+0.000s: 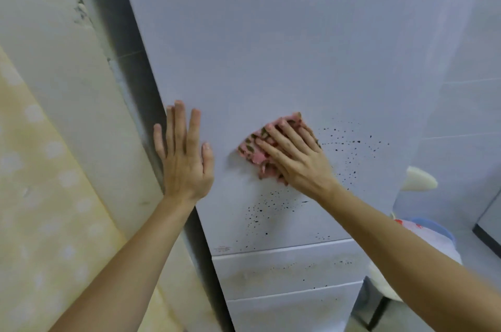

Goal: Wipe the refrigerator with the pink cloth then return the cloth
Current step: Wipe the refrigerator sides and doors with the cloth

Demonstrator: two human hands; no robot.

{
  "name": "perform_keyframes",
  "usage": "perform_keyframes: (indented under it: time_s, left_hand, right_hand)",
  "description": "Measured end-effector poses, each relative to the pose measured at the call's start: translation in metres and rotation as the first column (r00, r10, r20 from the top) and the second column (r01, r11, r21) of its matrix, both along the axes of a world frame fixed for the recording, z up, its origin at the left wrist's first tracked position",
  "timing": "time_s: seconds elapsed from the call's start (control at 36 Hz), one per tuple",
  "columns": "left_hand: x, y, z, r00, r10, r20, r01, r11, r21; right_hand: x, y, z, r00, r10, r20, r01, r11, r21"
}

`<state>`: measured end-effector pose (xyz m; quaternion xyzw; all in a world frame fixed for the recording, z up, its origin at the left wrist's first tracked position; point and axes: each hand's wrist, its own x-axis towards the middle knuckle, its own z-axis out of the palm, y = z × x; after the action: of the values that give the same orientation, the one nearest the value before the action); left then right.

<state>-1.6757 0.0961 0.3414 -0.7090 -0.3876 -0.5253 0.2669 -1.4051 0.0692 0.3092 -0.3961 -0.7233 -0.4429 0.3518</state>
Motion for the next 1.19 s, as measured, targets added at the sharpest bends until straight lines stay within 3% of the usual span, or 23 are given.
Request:
perform_keyframes:
  time_s: [0.14, 0.28, 0.36, 0.53, 0.64, 0.72, 0.86, 0.97, 1.08, 1.19]
  left_hand:
    - [0.02, -0.003, 0.008, 0.998, 0.05, -0.046, -0.051, 0.999, -0.017]
    - [0.032, -0.002, 0.011, 0.995, 0.078, -0.065, -0.081, 0.996, -0.041]
    - [0.035, -0.001, 0.01, 0.996, 0.072, -0.056, -0.075, 0.996, -0.056]
    - [0.038, 0.002, 0.01, 0.995, 0.081, -0.062, -0.083, 0.996, -0.03]
    - [0.045, 0.0, 0.011, 0.995, 0.091, -0.046, -0.092, 0.996, -0.018]
    - [0.052, -0.002, 0.011, 0.994, 0.104, -0.038, -0.105, 0.994, -0.014]
    - [0.064, -0.002, 0.012, 0.992, 0.117, -0.04, -0.117, 0.993, -0.006]
    - [0.065, 0.001, 0.01, 0.988, 0.144, -0.049, -0.144, 0.99, 0.008]
    - [0.062, 0.0, 0.009, 0.985, 0.161, -0.062, -0.161, 0.987, 0.006]
    - [0.065, -0.002, 0.01, 0.984, 0.167, -0.059, -0.167, 0.986, 0.003]
  right_hand:
    - [0.009, 0.002, 0.08, 0.921, -0.015, -0.389, 0.045, 0.997, 0.068]
    - [-0.002, 0.002, 0.083, 0.889, -0.053, -0.455, 0.098, 0.992, 0.076]
    - [-0.005, 0.0, 0.046, 0.905, -0.06, -0.421, 0.086, 0.995, 0.044]
    - [0.041, -0.013, -0.064, 0.997, -0.067, -0.048, 0.061, 0.993, -0.104]
    - [0.068, -0.02, -0.057, 0.994, -0.054, 0.1, 0.068, 0.988, -0.137]
    - [0.077, -0.021, -0.022, 0.997, -0.067, 0.028, 0.07, 0.993, -0.1]
    - [0.076, -0.015, 0.06, 0.947, -0.036, -0.319, 0.031, 0.999, -0.022]
    - [0.064, -0.01, 0.062, 0.907, -0.037, -0.42, 0.041, 0.999, 0.0]
    - [0.062, -0.009, 0.009, 0.915, -0.05, -0.4, 0.051, 0.999, -0.008]
    - [0.088, -0.021, -0.062, 0.983, -0.065, -0.17, 0.049, 0.994, -0.094]
